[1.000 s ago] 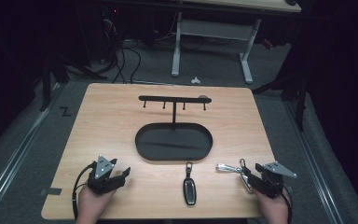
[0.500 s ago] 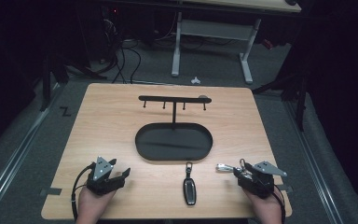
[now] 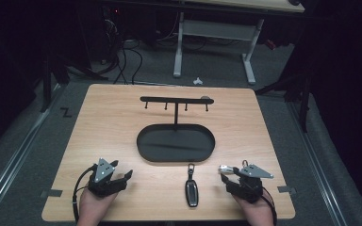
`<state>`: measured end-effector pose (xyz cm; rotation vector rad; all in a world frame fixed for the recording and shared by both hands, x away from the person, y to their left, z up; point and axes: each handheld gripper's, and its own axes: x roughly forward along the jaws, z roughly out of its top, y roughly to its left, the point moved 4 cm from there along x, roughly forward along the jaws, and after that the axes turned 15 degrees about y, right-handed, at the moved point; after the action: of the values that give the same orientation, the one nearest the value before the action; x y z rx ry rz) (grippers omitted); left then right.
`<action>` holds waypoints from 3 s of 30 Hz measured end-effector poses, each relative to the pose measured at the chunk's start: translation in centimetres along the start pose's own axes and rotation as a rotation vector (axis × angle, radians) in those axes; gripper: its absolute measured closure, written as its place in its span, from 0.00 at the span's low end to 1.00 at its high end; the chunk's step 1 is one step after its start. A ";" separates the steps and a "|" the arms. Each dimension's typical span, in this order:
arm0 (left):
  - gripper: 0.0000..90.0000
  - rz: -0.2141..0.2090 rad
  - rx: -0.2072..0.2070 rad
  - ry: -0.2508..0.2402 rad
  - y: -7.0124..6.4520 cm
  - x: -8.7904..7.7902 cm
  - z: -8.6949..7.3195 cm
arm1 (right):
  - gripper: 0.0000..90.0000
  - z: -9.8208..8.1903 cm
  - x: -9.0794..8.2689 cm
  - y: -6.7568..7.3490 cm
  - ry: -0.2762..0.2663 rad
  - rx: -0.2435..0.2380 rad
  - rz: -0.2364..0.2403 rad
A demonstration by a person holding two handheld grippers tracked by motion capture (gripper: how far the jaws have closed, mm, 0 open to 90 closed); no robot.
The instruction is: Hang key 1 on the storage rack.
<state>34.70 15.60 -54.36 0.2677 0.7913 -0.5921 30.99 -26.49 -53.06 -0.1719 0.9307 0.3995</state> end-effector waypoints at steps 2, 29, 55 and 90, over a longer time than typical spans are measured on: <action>0.36 0.002 0.004 0.001 0.0 0.0 0.0 | 0.45 0.2 0.1 1.1 -0.004 -0.030 0.009; 0.35 -0.014 0.013 0.008 -0.4 0.3 -0.1 | 0.97 0.2 1.3 10.1 0.026 -0.261 0.235; 0.35 -0.022 0.037 -0.006 -1.0 0.8 0.7 | 1.00 -0.6 1.7 9.2 0.089 -0.260 0.174; 0.35 -0.051 0.053 -0.016 -1.8 1.8 2.0 | 0.98 -2.5 -0.3 1.4 0.072 -0.115 0.049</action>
<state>35.81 12.59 -54.28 0.2924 0.7698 -0.6628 28.41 -26.12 -54.30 -0.2706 0.9847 0.4957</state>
